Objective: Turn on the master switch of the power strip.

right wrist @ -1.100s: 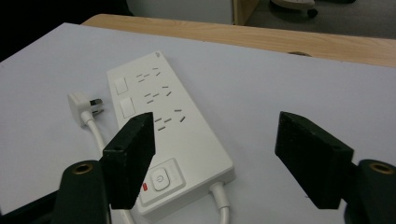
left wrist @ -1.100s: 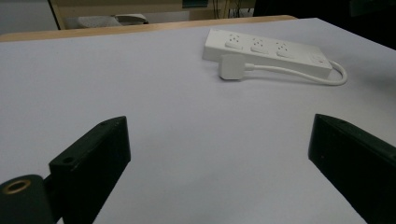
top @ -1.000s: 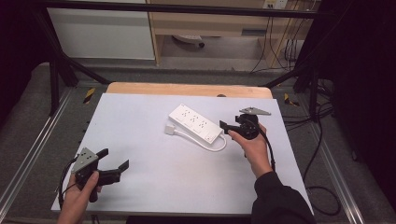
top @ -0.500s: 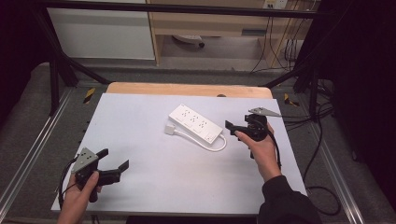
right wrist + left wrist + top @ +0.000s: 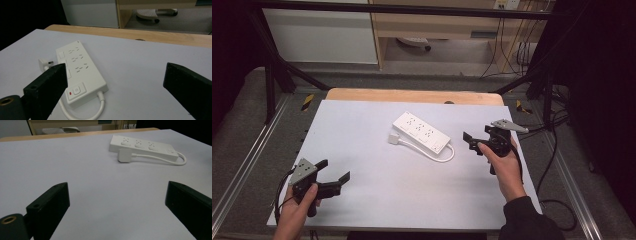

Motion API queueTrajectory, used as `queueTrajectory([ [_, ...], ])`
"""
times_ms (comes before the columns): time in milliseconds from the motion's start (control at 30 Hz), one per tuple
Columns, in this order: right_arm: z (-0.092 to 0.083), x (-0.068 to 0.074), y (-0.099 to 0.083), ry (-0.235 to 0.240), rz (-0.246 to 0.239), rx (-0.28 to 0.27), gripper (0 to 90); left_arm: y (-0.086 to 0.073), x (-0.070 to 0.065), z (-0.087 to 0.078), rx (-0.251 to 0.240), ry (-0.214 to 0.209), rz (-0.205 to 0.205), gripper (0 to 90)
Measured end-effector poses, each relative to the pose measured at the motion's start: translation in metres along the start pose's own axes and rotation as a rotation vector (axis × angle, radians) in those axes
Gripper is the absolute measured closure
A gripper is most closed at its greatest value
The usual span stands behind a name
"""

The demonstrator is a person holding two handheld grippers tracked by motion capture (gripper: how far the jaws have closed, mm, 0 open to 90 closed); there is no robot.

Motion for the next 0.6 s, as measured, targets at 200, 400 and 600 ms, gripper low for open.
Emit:
queueTrajectory([
  [200,-0.011,-0.009,-0.005,-0.020,-0.019,-0.047,5.1,0.000,0.000,0.000,0.002,0.000,0.000,5.6],
  [400,-0.022,-0.019,-0.012,-0.024,-0.030,-0.075,5.4,0.000,0.000,0.000,0.001,0.002,0.000,5.5],
  [600,-0.031,-0.026,-0.022,-0.022,-0.035,-0.080,6.0,0.000,-0.001,0.000,0.002,-0.001,-0.002,5.6],
])
Point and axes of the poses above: each handheld gripper's, and its own axes: z roughly forward along the jaws, y roughly out of its top, x roughly to its left, the point moved 2 cm from there along z, roughly forward along the jaws, and after that the axes turned 15 degrees about -y, right-handed, at the moved point
